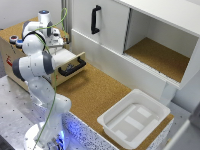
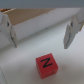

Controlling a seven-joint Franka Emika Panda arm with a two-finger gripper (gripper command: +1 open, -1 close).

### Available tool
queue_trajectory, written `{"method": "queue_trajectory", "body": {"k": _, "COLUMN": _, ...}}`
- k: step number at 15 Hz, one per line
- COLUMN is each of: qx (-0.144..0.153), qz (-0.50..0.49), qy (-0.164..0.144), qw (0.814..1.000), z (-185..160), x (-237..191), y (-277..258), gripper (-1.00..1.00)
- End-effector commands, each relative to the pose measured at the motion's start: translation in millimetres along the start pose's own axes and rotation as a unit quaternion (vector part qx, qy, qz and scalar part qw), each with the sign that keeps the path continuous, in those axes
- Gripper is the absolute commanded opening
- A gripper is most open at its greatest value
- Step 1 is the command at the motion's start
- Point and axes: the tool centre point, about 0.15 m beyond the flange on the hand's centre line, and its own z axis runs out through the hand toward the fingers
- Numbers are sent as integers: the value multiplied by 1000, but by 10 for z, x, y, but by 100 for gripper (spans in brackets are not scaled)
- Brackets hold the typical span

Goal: Put the pink block on top of the drawer

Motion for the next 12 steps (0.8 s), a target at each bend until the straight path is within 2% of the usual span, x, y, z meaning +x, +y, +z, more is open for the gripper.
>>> {"method": "queue_trajectory", "body": {"k": 1, "qx": -24, "qz": -100, "qy": 28, "qw": 994, "z": -59, "x": -289, "y": 237, "gripper": 100}}
{"method": "queue_trajectory", "body": {"k": 2, "qx": -22, "qz": -131, "qy": 43, "qw": 990, "z": -39, "x": -369, "y": 240, "gripper": 100}}
{"method": "queue_trajectory", "body": {"k": 6, "qx": -18, "qz": -182, "qy": 61, "qw": 981, "z": 72, "x": -524, "y": 159, "gripper": 100}}
{"method": "queue_trajectory", "body": {"k": 9, "qx": -16, "qz": -202, "qy": 67, "qw": 977, "z": 144, "x": -549, "y": 17, "gripper": 100}}
{"method": "queue_trajectory", "body": {"k": 12, "qx": -32, "qz": -202, "qy": 65, "qw": 977, "z": 309, "x": -490, "y": -102, "gripper": 100}}
